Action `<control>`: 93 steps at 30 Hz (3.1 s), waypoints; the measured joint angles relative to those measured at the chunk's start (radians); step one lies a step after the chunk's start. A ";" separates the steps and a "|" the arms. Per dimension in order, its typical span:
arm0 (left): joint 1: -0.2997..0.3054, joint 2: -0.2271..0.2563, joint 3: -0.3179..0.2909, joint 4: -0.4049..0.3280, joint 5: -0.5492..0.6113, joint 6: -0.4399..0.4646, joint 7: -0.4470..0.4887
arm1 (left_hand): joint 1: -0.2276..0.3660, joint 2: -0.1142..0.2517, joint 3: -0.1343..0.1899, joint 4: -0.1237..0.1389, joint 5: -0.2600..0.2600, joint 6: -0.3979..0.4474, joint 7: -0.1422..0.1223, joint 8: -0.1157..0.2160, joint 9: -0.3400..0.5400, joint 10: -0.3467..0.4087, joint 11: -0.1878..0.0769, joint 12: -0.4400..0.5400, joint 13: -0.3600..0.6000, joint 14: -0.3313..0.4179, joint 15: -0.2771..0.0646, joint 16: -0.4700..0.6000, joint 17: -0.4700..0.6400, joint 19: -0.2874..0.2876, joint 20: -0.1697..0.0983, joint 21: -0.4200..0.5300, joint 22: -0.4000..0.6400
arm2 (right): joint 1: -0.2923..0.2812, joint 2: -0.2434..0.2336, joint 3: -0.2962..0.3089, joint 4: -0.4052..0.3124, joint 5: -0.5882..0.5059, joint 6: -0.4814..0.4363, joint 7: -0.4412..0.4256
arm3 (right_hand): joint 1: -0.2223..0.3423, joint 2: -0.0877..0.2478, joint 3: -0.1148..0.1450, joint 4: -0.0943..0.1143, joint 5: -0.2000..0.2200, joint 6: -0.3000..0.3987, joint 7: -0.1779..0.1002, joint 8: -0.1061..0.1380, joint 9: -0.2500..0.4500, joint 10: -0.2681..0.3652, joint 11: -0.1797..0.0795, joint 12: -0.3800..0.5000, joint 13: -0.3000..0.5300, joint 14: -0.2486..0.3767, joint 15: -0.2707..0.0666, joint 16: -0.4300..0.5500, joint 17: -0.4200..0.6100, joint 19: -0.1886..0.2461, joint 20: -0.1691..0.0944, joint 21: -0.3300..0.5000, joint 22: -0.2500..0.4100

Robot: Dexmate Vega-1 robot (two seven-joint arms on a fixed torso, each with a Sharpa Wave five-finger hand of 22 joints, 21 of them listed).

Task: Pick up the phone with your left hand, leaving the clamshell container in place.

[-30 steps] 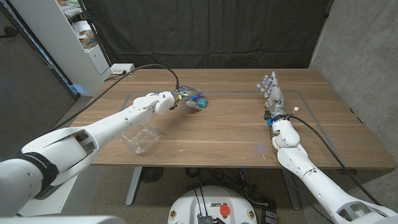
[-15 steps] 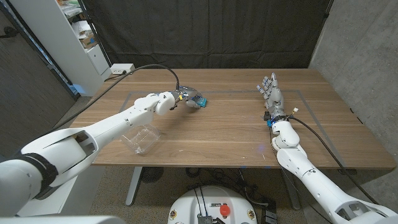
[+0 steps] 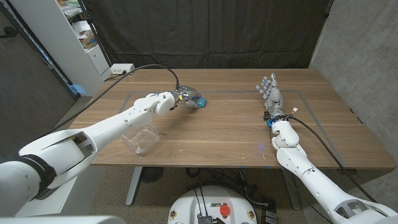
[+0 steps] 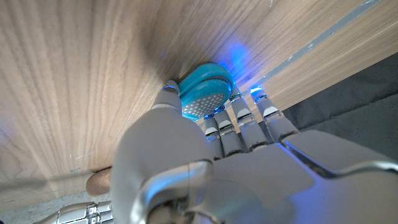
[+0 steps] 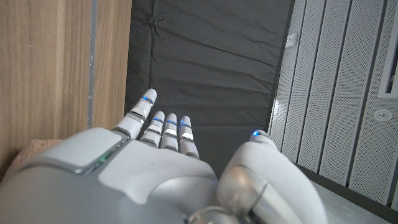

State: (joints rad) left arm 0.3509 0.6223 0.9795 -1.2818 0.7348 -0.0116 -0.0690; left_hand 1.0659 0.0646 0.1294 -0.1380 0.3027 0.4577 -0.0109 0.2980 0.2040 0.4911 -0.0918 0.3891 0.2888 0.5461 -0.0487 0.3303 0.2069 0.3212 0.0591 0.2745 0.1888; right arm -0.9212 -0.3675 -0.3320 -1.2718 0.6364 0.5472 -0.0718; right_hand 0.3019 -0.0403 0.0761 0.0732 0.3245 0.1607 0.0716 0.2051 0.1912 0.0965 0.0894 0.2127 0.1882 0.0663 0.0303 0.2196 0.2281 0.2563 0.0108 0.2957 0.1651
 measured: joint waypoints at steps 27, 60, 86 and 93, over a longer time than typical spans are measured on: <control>0.033 0.038 -0.052 -0.078 -0.018 0.024 -0.006 | 0.011 0.005 0.004 -0.003 -0.031 0.011 -0.011 -0.001 0.000 0.018 -0.017 0.004 0.007 0.007 -0.003 -0.002 0.000 0.007 0.007 0.000 0.000 | -0.002 -0.010 -0.001 -0.020 -0.008 -0.010 -0.005 | 0.000 0.000 -0.004 -0.004 0.000 0.004 0.004 0.000 0.000 0.005 0.005 -0.006 0.000 0.003 0.003 0.000 0.000 0.009 0.002 -0.011 0.000; 0.046 0.066 -0.123 -0.180 -0.050 0.042 -0.014 | 0.018 0.010 0.009 0.002 -0.057 0.018 -0.003 -0.008 0.000 0.025 -0.006 -0.004 0.016 0.007 -0.003 -0.010 0.000 0.007 0.007 0.000 0.000 | -0.008 -0.015 -0.002 -0.048 -0.026 -0.014 -0.030 | -0.004 0.004 -0.008 0.000 0.000 0.007 0.007 0.000 0.000 0.011 0.000 -0.006 0.000 0.013 0.002 0.000 0.000 0.013 -0.002 -0.026 0.000; 0.073 0.106 -0.207 -0.322 -0.075 0.061 -0.035 | 0.020 0.022 0.009 0.002 -0.078 0.037 -0.002 -0.008 0.000 0.042 -0.010 -0.008 0.025 0.034 -0.004 -0.012 0.002 0.012 0.013 0.000 -0.001 | -0.031 -0.027 0.004 -0.089 -0.037 -0.019 -0.052 | 0.003 0.010 -0.013 -0.004 0.000 0.007 0.007 0.000 0.000 0.011 0.000 -0.010 0.000 0.013 0.002 0.000 0.000 0.013 -0.002 -0.037 0.000; 0.075 0.111 -0.232 -0.353 -0.086 0.066 -0.038 | 0.017 0.024 0.011 0.005 -0.081 0.037 -0.002 -0.009 0.000 0.048 -0.005 -0.008 0.025 0.039 -0.007 -0.012 0.001 0.018 0.018 0.000 -0.001 | -0.037 -0.028 0.006 -0.096 -0.038 -0.019 -0.054 | 0.003 0.010 -0.013 -0.004 0.000 0.009 0.006 0.000 0.000 0.011 0.000 -0.010 0.000 0.013 0.002 0.000 0.000 0.018 0.004 -0.037 0.000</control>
State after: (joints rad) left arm 0.4260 0.7337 0.7477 -1.6343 0.6489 0.0546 -0.1075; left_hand 1.0833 0.0889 0.1408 -0.1332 0.2221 0.4950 -0.0126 0.2892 0.2044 0.5387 -0.0963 0.3811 0.3138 0.5854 -0.0554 0.3184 0.2078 0.3390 0.0772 0.2745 0.1882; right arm -0.9577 -0.3959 -0.3264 -1.3682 0.5988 0.5279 -0.1259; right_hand 0.3047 -0.0299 0.0635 0.0692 0.3245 0.1694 0.0772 0.2051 0.1912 0.1072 0.0894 0.2032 0.1881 0.0788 0.0321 0.2196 0.2282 0.2744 0.0144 0.2589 0.1651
